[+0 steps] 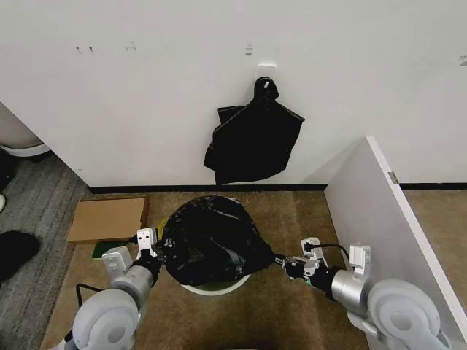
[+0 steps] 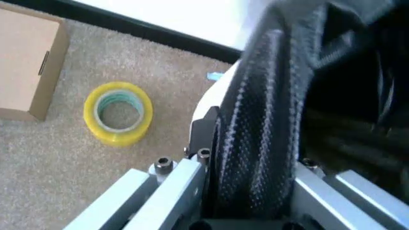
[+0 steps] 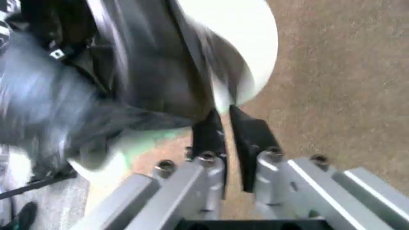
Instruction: Place the garbage bag over the trash bin.
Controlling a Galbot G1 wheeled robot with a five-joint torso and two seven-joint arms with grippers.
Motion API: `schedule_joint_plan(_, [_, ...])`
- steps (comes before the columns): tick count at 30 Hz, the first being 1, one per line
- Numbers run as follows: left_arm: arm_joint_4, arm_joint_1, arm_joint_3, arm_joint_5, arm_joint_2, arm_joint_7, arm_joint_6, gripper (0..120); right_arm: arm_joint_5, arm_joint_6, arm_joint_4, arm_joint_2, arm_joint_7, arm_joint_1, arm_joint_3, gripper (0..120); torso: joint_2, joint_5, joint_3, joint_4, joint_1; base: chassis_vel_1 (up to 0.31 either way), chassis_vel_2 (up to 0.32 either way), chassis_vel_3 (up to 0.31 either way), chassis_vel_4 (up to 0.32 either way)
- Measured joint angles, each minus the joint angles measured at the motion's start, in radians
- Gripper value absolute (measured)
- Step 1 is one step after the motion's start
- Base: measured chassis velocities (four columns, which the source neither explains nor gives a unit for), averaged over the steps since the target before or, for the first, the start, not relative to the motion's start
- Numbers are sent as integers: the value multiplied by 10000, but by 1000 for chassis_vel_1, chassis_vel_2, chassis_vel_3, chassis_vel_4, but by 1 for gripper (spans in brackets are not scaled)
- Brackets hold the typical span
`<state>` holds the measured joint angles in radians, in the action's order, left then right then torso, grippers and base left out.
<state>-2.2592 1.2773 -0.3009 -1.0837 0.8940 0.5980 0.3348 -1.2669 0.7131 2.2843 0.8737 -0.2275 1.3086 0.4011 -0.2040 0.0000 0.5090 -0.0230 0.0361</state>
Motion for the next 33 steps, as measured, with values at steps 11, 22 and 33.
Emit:
schedule_joint_plan(11, [248,-373,164,-204,83,107,85,0,751,-152,712,-199,324,388,1000,48,0,0,0,0,1,0,0,0,0])
schedule_joint_plan(22, [357,-514,371,0,6,0,193,0,-1047,-18,1582,-1393,758,-84,2249,85,0,-1,0,-1,0,0,0,0,0])
schedule_joint_plan(33, [792,-1438,911,1188,368,-296,-38,0,766,171,1800,-3136,1353,-2997,-1311,100,0,-1,1,-8,1,0,0,0,0])
